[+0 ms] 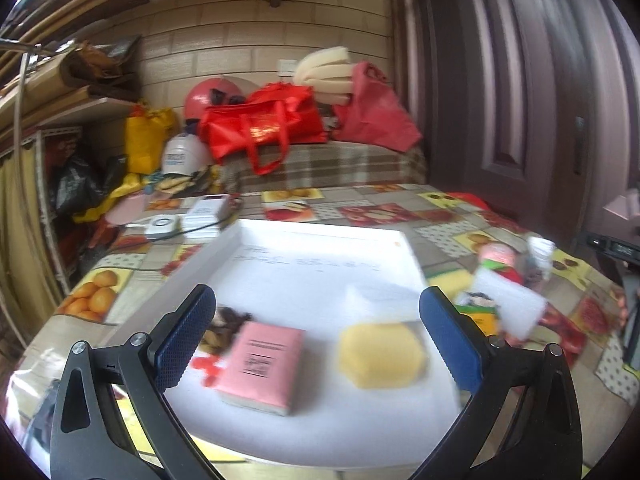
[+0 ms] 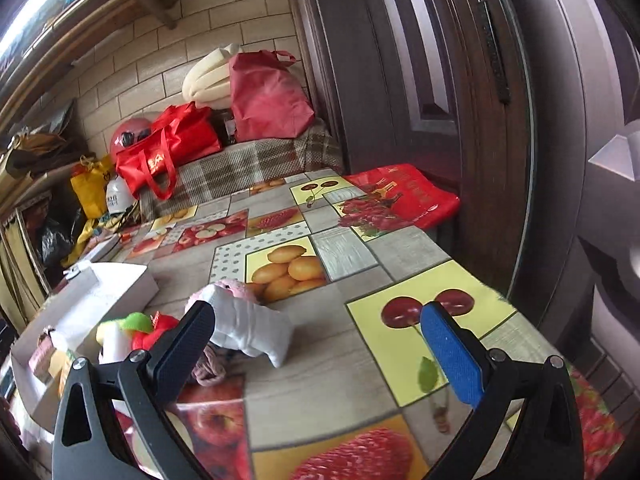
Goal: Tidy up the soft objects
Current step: 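Withdraw both open tools from the tray back toward the item pile, then grasp a white foam strip with the right tool while the left tool approaches the yellow tissue pack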
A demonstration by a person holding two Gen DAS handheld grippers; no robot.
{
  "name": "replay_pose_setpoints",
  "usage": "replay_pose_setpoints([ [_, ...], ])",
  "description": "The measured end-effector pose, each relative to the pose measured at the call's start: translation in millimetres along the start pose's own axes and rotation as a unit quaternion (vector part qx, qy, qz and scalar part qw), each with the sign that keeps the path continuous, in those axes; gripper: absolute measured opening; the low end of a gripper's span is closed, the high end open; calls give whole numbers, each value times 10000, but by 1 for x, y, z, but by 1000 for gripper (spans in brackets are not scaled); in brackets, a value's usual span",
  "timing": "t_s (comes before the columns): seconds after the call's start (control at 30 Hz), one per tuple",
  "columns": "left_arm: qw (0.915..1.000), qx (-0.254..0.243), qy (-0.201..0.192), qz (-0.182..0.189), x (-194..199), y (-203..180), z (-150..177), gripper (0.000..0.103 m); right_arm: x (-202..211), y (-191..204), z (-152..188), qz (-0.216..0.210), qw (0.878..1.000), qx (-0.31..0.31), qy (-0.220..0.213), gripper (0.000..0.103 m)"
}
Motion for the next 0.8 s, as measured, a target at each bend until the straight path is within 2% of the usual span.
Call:
replay_pose_setpoints([
  [0.13, 9973, -187, 181, 689, -1, -42, 2, 103, 6, 16, 2, -408, 9984, 385, 72, 103],
  [0.2, 9952, -356, 247, 874, -1, -59, 4, 103, 8, 40, 7, -830, 9932, 802, 132, 103],
  [0.27, 9943, -440, 270, 938, -1, -66, 4, 103, 14, 77, 17, -1433, 9816, 1238, 245, 103],
  [0.33, 9946, -384, 290, 925, -2, -65, 4, 103, 18, 108, 25, -1836, 9713, 1477, 319, 103],
  [0.43, 9941, -165, 349, 1017, -2, -60, 5, 103, 14, 149, 42, -2159, 9558, 1924, 538, 99],
  [0.5, 9915, -81, 423, 1225, -2, -63, 6, 103, 6, 163, 51, -2143, 9508, 2127, 698, 84],
  [0.57, 9895, -158, 436, 1370, 0, -71, 6, 103, -3, 171, 58, -2092, 9492, 2184, 873, 74],
  [0.63, 9866, -249, 457, 1548, 1, -80, 7, 103, -15, 172, 64, -2004, 9487, 2180, 1104, 57],
  [0.67, 9852, -291, 465, 1622, 2, -84, 7, 103, -21, 171, 67, -1958, 9490, 2128, 1255, 37],
  [0.7, 9836, -326, 475, 1710, 3, -88, 7, 103, -22, 167, 66, -1953, 9510, 2016, 1298, 29],
  [0.8, 9745, -349, 605, 2131, 6, -105, 9, 102, -20, 147, 63, -1811, 9582, 1776, 1322, 27],
])
Point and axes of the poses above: each gripper's, at about its wrist camera, not at the fingertips, and x roughly against the way its jaws point, y to its left, z to its underside, the point moved 6 cm from there along -x, roughly the way its jaws point, and after that the axes turned 15 degrees about -y, right-handed, at the moved point
